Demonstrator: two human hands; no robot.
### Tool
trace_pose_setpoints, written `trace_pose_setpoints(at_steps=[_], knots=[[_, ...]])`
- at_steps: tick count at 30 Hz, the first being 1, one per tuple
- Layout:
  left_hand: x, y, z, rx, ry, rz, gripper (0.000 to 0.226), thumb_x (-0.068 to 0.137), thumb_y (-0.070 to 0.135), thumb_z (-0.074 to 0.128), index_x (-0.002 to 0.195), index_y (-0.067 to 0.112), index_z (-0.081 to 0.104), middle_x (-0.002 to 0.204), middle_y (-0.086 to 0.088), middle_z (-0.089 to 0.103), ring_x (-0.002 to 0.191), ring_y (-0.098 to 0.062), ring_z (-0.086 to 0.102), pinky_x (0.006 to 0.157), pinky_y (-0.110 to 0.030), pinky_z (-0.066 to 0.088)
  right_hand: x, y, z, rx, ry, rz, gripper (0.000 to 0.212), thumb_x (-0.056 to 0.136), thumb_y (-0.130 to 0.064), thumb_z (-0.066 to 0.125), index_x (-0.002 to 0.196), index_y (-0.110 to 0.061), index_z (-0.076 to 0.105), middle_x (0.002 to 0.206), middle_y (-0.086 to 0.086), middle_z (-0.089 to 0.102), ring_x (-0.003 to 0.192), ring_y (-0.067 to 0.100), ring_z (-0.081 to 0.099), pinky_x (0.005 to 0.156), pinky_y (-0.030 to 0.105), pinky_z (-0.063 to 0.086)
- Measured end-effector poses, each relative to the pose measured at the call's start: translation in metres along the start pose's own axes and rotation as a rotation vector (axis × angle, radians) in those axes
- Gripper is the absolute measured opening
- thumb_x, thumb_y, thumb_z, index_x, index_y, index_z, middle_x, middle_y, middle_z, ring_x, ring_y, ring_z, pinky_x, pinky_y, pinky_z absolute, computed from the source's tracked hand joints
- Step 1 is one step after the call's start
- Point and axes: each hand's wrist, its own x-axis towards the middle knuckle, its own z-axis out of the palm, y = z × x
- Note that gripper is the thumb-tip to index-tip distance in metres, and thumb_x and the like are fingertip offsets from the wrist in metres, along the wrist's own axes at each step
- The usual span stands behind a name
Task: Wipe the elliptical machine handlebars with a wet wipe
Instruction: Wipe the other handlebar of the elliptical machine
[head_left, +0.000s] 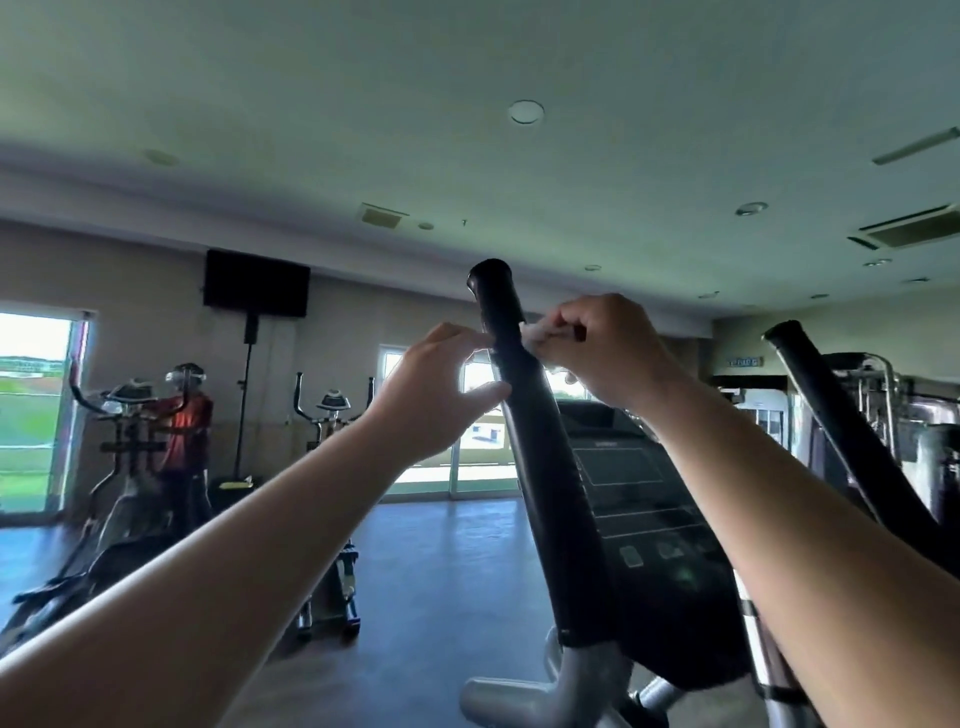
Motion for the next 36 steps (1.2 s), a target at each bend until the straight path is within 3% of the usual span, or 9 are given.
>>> trace_pose_setpoints(at_steps=[4, 7, 9, 13, 15, 18, 24, 30, 36], knots=[[-0.005, 0.003, 0.005, -0.031, 0.040, -0.042, 0.045, 0.086, 0.034, 0.077, 0.129, 0.027, 0.067, 0.126, 0.011, 0.063, 0.111, -0.006, 0.060, 0.092, -0.019, 0.041, 0.018, 0.001, 0.008, -0.002, 0.132, -0.015, 0.021, 0.085, -0.029, 0.077, 0.089, -0.008, 0.078, 0.081, 0.006, 0.077, 0.074, 0.018, 0.070, 0.072, 0.035, 0.055], [-0.014, 0.004, 0.009, -0.049, 0.034, -0.058, 0.048, 0.086, 0.036, 0.076, 0.132, 0.027, 0.065, 0.126, 0.013, 0.062, 0.114, -0.008, 0.062, 0.096, -0.030, 0.050, -0.003, 0.000, 0.010, 0.042, 0.118, -0.047, 0.011, 0.087, -0.025, 0.076, 0.077, -0.029, 0.072, 0.072, -0.010, 0.066, 0.063, -0.002, 0.057, 0.064, 0.025, 0.046], [-0.021, 0.005, 0.011, -0.052, 0.022, -0.042, 0.050, 0.087, 0.037, 0.076, 0.134, 0.029, 0.063, 0.126, 0.014, 0.061, 0.113, -0.008, 0.062, 0.095, -0.037, 0.055, -0.035, 0.005, 0.005, 0.013, 0.051, -0.074, 0.009, 0.087, -0.027, 0.075, 0.079, -0.028, 0.074, 0.070, -0.014, 0.061, 0.062, -0.003, 0.054, 0.063, 0.019, 0.042], [-0.034, 0.007, 0.012, -0.059, 0.016, -0.030, 0.052, 0.087, 0.041, 0.076, 0.135, 0.031, 0.062, 0.125, 0.015, 0.061, 0.112, -0.005, 0.062, 0.091, -0.039, 0.057, -0.041, 0.009, -0.006, 0.087, 0.042, -0.042, 0.011, 0.086, -0.030, 0.076, 0.091, -0.021, 0.079, 0.078, -0.006, 0.075, 0.066, 0.008, 0.068, 0.068, 0.031, 0.058], [-0.039, 0.009, 0.013, -0.078, 0.009, -0.038, 0.053, 0.087, 0.040, 0.077, 0.136, 0.031, 0.061, 0.126, 0.016, 0.061, 0.113, -0.003, 0.062, 0.091, -0.038, 0.058, -0.023, 0.007, -0.006, 0.086, 0.106, -0.035, 0.016, 0.087, -0.027, 0.076, 0.101, -0.021, 0.079, 0.090, -0.007, 0.078, 0.074, 0.000, 0.068, 0.077, 0.032, 0.059], [-0.048, 0.012, 0.016, -0.097, 0.002, -0.043, 0.053, 0.087, 0.039, 0.077, 0.137, 0.032, 0.061, 0.125, 0.014, 0.062, 0.110, -0.006, 0.064, 0.089, -0.038, 0.058, -0.027, 0.007, 0.005, 0.118, 0.083, -0.042, 0.011, 0.089, -0.025, 0.074, 0.098, -0.022, 0.078, 0.082, -0.017, 0.072, 0.070, -0.010, 0.062, 0.072, 0.026, 0.057], [-0.061, 0.013, 0.017, -0.096, -0.019, -0.038, 0.057, 0.086, 0.041, 0.078, 0.139, 0.031, 0.059, 0.123, 0.016, 0.062, 0.106, -0.009, 0.065, 0.085, -0.036, 0.059, -0.085, 0.018, -0.007, 0.168, -0.056, 0.001, 0.006, 0.090, -0.026, 0.073, 0.094, -0.026, 0.078, 0.082, -0.018, 0.068, 0.067, -0.005, 0.063, 0.064, 0.007, 0.043], [-0.063, 0.019, 0.016, -0.102, -0.014, -0.060, 0.058, 0.086, 0.038, 0.078, 0.140, 0.029, 0.058, 0.129, 0.017, 0.061, 0.113, 0.000, 0.062, 0.085, -0.033, 0.059, -0.068, 0.010, 0.004, 0.321, 0.039, 0.085, 0.011, 0.090, -0.027, 0.075, 0.100, -0.028, 0.078, 0.087, -0.009, 0.074, 0.064, 0.007, 0.070, 0.068, 0.035, 0.062], [-0.067, 0.019, 0.018, -0.191, -0.028, -0.077, 0.059, 0.087, 0.031, 0.079, 0.141, 0.028, 0.057, 0.129, 0.013, 0.060, 0.113, -0.003, 0.061, 0.085, -0.036, 0.059, -0.093, -0.014, -0.022, 0.059, -0.127, -0.040, 0.010, 0.085, -0.038, 0.069, 0.092, -0.034, 0.075, 0.079, -0.012, 0.067, 0.067, 0.000, 0.060, 0.058, 0.012, 0.043]])
